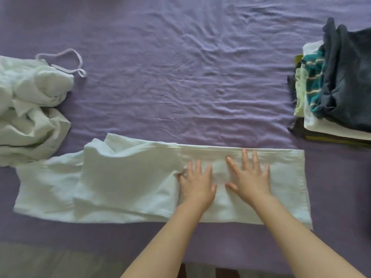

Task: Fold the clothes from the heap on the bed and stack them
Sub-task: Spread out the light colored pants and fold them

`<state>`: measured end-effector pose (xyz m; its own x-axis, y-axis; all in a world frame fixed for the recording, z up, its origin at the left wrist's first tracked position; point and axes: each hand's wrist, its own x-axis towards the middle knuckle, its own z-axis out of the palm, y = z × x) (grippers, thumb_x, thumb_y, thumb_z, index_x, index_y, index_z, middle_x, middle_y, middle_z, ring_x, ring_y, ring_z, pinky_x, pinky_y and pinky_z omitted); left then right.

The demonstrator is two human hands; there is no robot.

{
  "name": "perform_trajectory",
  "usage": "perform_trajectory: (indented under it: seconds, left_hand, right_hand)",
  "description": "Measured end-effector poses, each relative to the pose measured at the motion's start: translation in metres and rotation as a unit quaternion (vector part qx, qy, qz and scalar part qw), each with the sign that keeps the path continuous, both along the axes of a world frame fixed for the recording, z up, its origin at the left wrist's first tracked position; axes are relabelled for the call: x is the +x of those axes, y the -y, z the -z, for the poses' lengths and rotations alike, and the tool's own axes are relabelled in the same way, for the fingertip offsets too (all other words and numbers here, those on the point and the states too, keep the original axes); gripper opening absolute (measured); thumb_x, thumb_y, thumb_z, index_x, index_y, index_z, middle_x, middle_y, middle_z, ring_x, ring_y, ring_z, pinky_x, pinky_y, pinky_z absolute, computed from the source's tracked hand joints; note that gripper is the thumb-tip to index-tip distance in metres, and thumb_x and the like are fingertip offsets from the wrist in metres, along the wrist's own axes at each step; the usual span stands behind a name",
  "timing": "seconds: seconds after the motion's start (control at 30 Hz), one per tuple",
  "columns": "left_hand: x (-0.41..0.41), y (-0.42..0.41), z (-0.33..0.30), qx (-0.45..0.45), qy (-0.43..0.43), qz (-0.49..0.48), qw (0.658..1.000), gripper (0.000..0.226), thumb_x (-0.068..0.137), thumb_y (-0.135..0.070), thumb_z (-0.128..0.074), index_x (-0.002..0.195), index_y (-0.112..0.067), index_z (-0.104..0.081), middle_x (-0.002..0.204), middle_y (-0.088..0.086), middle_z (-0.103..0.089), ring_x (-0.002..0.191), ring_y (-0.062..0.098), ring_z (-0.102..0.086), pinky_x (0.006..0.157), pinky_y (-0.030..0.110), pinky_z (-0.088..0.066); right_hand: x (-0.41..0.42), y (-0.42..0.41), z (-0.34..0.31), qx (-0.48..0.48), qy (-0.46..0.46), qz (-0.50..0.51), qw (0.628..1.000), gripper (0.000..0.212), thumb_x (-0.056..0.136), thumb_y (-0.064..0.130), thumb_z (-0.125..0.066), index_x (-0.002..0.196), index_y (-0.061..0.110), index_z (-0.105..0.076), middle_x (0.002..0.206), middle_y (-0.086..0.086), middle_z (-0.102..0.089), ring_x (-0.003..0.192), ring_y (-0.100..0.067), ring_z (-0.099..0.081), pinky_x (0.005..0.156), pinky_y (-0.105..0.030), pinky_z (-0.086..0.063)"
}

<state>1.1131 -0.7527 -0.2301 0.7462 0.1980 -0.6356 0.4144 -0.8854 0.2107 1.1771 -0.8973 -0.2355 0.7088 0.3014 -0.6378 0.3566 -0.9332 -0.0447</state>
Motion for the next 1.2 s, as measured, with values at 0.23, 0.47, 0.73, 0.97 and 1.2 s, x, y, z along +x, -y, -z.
perform_trajectory:
  seconds: [0.23,0.47,0.73,0.97,1.2]
  left_hand:
    - [-0.054,-0.116,-0.052,-0.084,0.212,-0.167,0.959,0.033,0.093,-0.014,-0.054,0.126,-0.011,-0.06,0.124,0.005,-0.06,0.117,0.022,-0.051,0.097,0.025,-0.035]
    - [-0.101,-0.257,-0.043,0.017,0.16,-0.348,0.924,0.048,0.09,-0.013,-0.058,0.136,-0.007,-0.048,0.135,0.012,-0.048,0.127,0.029,-0.041,0.107,0.035,-0.029]
    - [-0.11,-0.316,-0.032,-0.097,0.031,-0.494,0.864,0.064,0.083,-0.023,-0.071,0.138,-0.006,-0.044,0.133,0.014,-0.052,0.118,0.032,-0.053,0.1,0.039,-0.043]
    - [-0.103,-0.267,-0.113,-0.447,0.128,-0.441,0.767,0.043,0.091,-0.009,-0.062,0.132,-0.019,-0.055,0.118,-0.001,-0.067,0.108,0.01,-0.063,0.095,0.028,-0.051]
    - [-0.06,-0.192,-0.161,-0.608,0.094,-0.275,0.739,0.058,0.092,0.001,-0.048,0.144,-0.023,-0.039,0.126,0.002,-0.062,0.12,0.013,-0.056,0.105,0.028,-0.042]
  right_hand:
    - [-0.06,-0.114,-0.049,0.211,0.064,0.002,0.976,0.054,0.083,0.019,-0.067,0.134,0.016,-0.051,0.147,-0.016,-0.038,0.138,-0.032,-0.032,0.106,-0.046,-0.033]
    - [-0.109,-0.195,-0.026,0.062,-0.048,-0.16,0.984,0.063,0.093,0.049,-0.043,0.149,0.036,-0.015,0.16,-0.003,0.006,0.145,-0.033,0.01,0.108,-0.063,-0.008]
    - [-0.11,-0.205,-0.024,-0.033,-0.015,-0.109,0.993,0.066,0.096,0.043,-0.04,0.15,0.033,-0.004,0.159,-0.007,0.011,0.145,-0.032,0.012,0.112,-0.057,-0.006]
    - [-0.117,-0.265,-0.103,0.494,-0.104,0.185,0.843,0.052,0.091,0.038,-0.055,0.139,0.039,-0.035,0.149,0.019,-0.032,0.136,0.004,-0.03,0.108,-0.019,-0.031]
    - [-0.073,-0.217,-0.163,0.532,-0.084,0.332,0.775,0.05,0.088,0.029,-0.065,0.132,0.042,-0.047,0.114,0.023,-0.064,0.098,0.001,-0.064,0.076,-0.015,-0.051]
